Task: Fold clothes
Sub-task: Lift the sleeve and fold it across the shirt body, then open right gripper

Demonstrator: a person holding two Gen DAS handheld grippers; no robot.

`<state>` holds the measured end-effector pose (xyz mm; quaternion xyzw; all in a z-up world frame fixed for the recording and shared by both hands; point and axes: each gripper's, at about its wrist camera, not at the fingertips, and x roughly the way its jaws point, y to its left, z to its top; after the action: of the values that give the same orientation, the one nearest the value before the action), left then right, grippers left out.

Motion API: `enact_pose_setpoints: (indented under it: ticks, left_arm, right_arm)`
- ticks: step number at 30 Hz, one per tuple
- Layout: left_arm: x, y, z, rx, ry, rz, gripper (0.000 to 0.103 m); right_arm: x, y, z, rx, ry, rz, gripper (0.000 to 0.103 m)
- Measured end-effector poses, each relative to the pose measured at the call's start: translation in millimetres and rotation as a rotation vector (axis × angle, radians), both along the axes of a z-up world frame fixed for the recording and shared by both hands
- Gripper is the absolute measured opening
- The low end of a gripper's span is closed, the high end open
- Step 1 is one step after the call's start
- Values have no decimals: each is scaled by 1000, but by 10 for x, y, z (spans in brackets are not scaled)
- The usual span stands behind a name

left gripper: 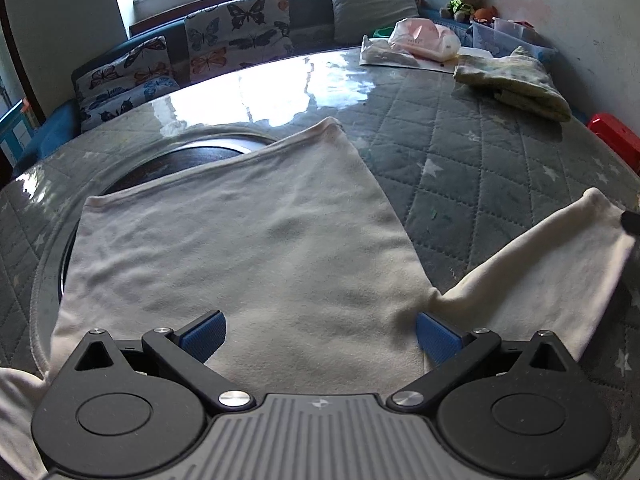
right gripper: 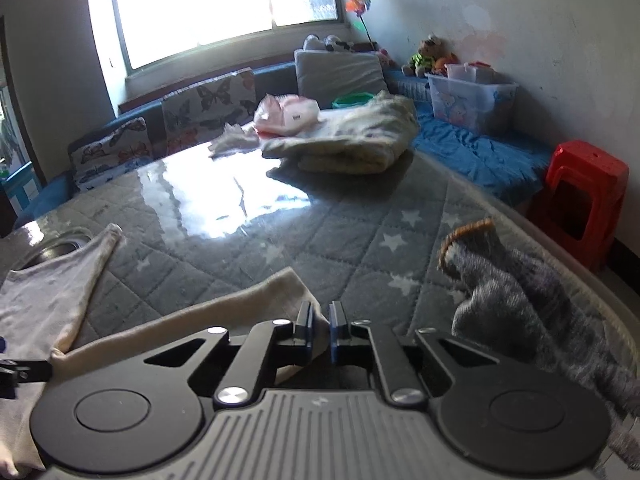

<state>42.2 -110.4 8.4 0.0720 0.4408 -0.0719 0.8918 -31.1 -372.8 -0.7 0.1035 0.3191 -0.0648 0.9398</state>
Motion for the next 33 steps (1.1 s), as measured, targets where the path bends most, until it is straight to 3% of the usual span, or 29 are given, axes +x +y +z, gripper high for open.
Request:
enact_pose_setpoints:
  ticks: [19,25,33]
  left_arm:
    - [-55,97,78,-12,1,-2,103]
    - [-166,467,299,-54,-48,35,103]
    - [-348,1241,500,-105,-110,185,103]
  right_arm:
    - [-182,341,643,4,-164,121,5]
    - [-248,614,894,0,-208,205,5]
    - [-285,1307,1163,-19,-253,390,5]
